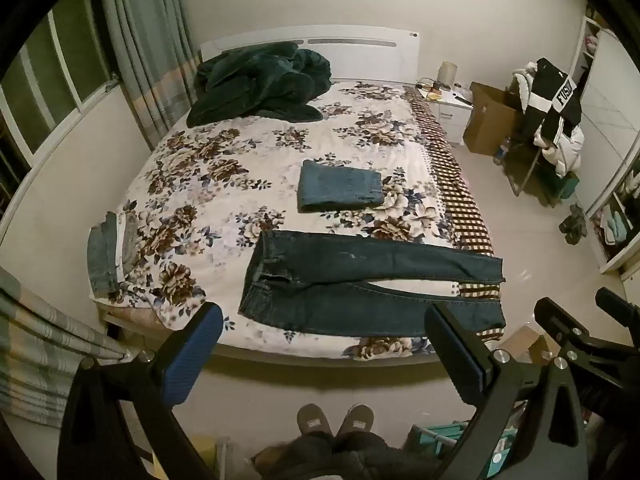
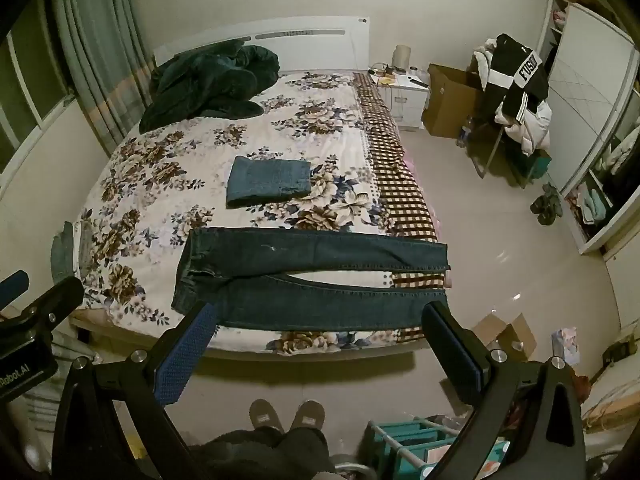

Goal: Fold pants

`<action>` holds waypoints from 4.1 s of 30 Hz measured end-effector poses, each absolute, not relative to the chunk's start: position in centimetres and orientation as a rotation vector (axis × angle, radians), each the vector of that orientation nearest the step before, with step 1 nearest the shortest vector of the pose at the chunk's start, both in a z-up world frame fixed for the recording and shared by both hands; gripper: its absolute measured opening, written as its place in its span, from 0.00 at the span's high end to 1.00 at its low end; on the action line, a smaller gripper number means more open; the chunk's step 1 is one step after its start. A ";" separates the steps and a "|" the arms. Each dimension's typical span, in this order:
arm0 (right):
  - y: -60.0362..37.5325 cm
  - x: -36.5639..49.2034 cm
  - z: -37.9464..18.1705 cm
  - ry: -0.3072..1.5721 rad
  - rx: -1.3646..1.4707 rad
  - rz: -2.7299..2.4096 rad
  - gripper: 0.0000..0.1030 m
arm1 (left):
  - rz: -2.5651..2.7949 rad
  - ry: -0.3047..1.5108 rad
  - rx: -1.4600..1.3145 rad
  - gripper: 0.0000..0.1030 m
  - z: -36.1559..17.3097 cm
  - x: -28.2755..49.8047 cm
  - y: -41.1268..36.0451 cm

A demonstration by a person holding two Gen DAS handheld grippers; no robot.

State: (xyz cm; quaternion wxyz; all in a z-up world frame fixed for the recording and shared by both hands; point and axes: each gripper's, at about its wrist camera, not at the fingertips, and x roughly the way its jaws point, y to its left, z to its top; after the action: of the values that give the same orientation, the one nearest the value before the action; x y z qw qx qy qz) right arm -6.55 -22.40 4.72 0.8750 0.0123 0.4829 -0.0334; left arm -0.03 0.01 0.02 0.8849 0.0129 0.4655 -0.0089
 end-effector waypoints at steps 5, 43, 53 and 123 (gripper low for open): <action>-22.4 -6.6 4.8 1.007 0.021 -0.071 0.00 | -0.023 0.971 0.028 0.00 0.0 -0.1 0.0; -21.0 -7.4 8.0 0.987 0.004 -0.056 0.00 | -0.025 0.956 0.022 0.00 1.3 0.0 -0.1; -20.4 -7.6 9.0 0.983 0.005 -0.059 0.00 | -0.025 0.952 0.019 0.00 1.4 -0.1 0.0; -29.0 16.6 -9.0 1.083 0.075 -0.226 0.00 | 0.106 1.020 0.059 0.00 -13.0 21.2 -1.7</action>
State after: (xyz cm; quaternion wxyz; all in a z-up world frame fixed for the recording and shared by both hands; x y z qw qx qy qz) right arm 16.62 -29.03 -8.97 0.8502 0.0354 0.5142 -0.1075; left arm 21.21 -1.68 -12.96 0.8711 0.0281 0.4877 0.0509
